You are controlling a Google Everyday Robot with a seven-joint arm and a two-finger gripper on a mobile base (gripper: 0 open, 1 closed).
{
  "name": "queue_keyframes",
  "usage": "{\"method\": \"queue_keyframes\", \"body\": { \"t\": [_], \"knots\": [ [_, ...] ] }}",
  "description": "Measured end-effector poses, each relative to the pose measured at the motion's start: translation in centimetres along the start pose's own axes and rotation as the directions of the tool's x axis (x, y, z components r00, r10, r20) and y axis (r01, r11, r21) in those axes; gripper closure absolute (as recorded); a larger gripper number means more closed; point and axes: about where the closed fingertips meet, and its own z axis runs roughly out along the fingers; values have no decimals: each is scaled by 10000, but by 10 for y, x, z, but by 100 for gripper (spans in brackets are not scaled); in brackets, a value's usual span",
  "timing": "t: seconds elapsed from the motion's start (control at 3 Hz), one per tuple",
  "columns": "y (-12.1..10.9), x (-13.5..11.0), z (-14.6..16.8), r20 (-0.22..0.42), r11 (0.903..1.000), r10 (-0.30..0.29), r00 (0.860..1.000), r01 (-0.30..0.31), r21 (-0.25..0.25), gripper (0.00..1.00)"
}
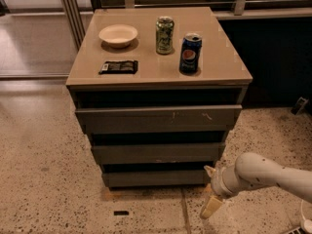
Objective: Open bottom drawer
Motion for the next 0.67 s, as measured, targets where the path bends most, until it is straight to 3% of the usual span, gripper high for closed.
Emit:
{"method": "queue_keyframes", "body": {
  "t": [0.67],
  "knots": [
    [1,10,16,-345,9998,-135,9993,129,-173,0]
  ]
}}
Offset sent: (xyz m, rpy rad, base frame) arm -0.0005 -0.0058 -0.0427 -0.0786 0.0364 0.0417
